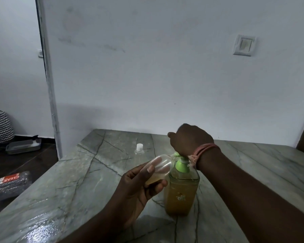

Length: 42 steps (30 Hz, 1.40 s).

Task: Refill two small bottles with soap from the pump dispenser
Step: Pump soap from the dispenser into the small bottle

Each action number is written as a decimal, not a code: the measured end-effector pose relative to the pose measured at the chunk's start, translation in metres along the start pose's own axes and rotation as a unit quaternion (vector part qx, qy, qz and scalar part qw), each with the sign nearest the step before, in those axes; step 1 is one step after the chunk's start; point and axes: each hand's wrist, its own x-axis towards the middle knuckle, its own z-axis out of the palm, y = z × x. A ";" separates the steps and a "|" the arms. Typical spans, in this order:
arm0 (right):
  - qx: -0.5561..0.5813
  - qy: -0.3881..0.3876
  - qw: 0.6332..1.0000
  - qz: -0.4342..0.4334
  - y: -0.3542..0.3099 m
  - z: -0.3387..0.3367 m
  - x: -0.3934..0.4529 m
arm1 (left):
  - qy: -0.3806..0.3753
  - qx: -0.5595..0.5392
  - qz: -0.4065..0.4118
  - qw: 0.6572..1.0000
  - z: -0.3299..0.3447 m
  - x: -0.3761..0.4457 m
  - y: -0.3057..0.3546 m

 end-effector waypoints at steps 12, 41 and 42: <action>-0.041 -0.009 0.999 -0.034 -0.002 0.001 0.005 | -0.033 -0.040 -0.006 0.999 -0.001 -0.005 0.003; 0.041 -0.001 0.999 -0.022 0.009 0.011 0.006 | -0.003 0.005 0.014 1.000 -0.001 -0.002 -0.004; 0.046 -0.009 0.999 -0.016 0.011 0.011 0.005 | -0.001 0.005 0.012 1.000 -0.002 -0.003 -0.004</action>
